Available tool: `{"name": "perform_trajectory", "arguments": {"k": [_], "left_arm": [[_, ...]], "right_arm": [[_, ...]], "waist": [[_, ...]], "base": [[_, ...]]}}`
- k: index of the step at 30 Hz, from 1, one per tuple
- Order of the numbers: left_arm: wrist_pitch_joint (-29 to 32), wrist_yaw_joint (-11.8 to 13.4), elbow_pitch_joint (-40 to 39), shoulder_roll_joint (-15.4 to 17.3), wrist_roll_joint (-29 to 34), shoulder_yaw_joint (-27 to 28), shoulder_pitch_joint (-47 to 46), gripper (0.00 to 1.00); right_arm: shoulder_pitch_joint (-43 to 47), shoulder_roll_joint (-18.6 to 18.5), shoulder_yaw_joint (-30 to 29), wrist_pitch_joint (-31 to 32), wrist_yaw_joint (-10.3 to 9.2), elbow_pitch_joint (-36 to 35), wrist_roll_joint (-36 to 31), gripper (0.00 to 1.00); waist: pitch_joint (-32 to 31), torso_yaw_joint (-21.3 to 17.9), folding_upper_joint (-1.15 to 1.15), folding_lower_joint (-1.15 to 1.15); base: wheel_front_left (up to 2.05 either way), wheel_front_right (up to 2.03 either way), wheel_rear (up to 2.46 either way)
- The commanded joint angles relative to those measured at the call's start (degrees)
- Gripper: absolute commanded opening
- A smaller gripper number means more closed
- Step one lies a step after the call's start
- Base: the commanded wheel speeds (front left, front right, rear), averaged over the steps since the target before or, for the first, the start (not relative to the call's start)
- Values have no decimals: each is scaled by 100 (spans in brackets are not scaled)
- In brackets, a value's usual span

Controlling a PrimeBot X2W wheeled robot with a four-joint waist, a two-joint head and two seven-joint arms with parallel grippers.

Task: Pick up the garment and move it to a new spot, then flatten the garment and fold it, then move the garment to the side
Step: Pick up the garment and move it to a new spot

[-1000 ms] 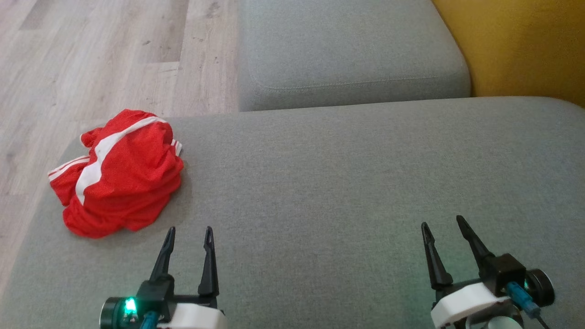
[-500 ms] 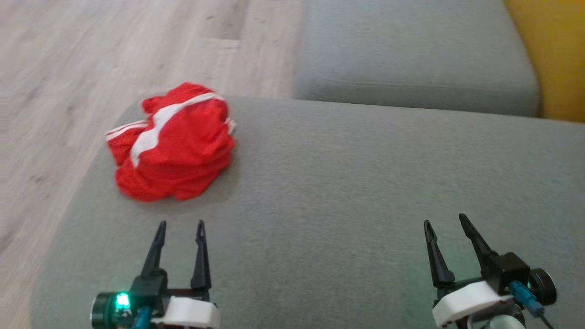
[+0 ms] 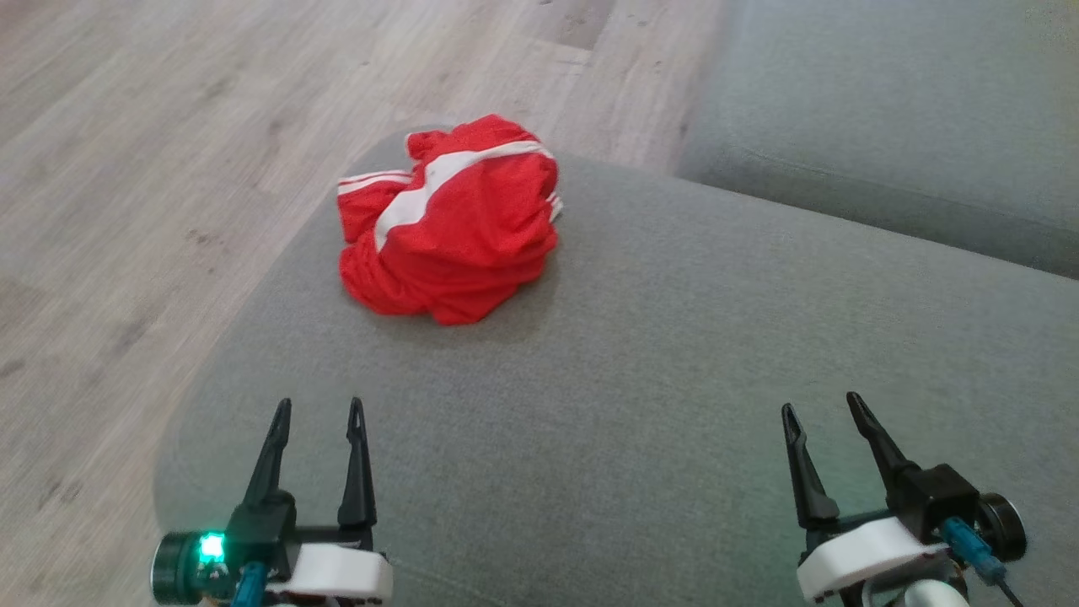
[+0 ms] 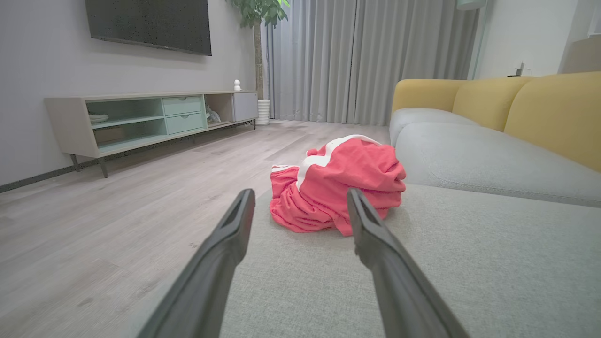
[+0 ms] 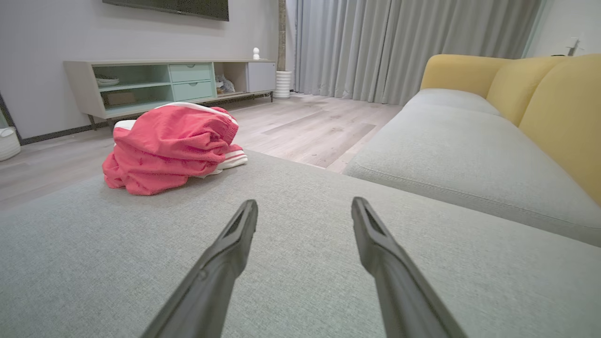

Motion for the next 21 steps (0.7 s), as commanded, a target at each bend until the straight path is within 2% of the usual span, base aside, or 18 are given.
{"name": "perform_trajectory", "arguments": {"k": [1,4,8,14,17,21], "left_arm": [[-55,-26,-217,9,63,213,-333,100],[-55,-28,-348,9,163,216,-546,100],[-55,-180,-595,21,294,157,-1125,100],[-55,-460,-662,181,345,233,-2680,100],[-55,-682,-58,342,419,167,-3612,100],[212,-994,1471,557,417,44,-4918,100]], "right_arm": [[-214,-50,114,-78,43,-207,-48,100],[-218,-50,80,-78,43,-229,-142,100],[-256,-50,60,-78,43,-265,-339,100],[-613,-50,95,-78,43,-364,-799,100],[-874,-149,178,-78,43,-405,-953,100],[-1214,-358,366,-78,43,-430,-955,100]], "waist": [[103,109,0,0],[240,185,0,0],[529,214,0,0],[1430,28,0,0],[1860,-132,0,0],[2351,-433,0,0]], "base": [[0,0,0],[0,0,0],[0,0,0],[0,0,0],[0,0,0],[0,0,0]]}}
